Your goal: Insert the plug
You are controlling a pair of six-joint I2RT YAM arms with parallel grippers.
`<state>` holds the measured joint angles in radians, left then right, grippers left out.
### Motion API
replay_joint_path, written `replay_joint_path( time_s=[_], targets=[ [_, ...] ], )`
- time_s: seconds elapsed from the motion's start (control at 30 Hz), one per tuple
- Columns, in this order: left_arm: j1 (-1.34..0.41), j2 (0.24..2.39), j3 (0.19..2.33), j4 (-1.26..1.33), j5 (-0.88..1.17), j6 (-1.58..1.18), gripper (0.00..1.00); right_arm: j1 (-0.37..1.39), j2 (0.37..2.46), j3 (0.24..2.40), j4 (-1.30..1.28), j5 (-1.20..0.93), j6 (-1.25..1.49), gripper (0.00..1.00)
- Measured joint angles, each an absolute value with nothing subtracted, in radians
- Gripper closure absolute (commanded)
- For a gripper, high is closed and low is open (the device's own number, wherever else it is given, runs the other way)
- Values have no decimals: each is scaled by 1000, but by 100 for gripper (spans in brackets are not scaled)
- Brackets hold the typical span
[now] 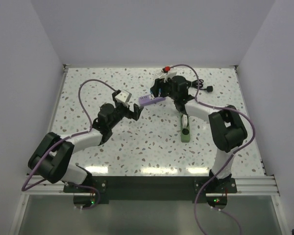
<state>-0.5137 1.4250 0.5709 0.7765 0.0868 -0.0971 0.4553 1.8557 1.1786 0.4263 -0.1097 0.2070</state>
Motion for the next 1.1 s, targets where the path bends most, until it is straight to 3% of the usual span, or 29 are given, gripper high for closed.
replay_joint_path(
  time_s=[0.47, 1.1],
  targets=[
    [-480, 1431, 571, 708, 187, -173, 0, 455, 1986, 1290, 351, 62, -13, 100],
    [-448, 1388, 571, 654, 292, -244, 0, 455, 2004, 1284, 347, 84, -76, 100]
  ],
)
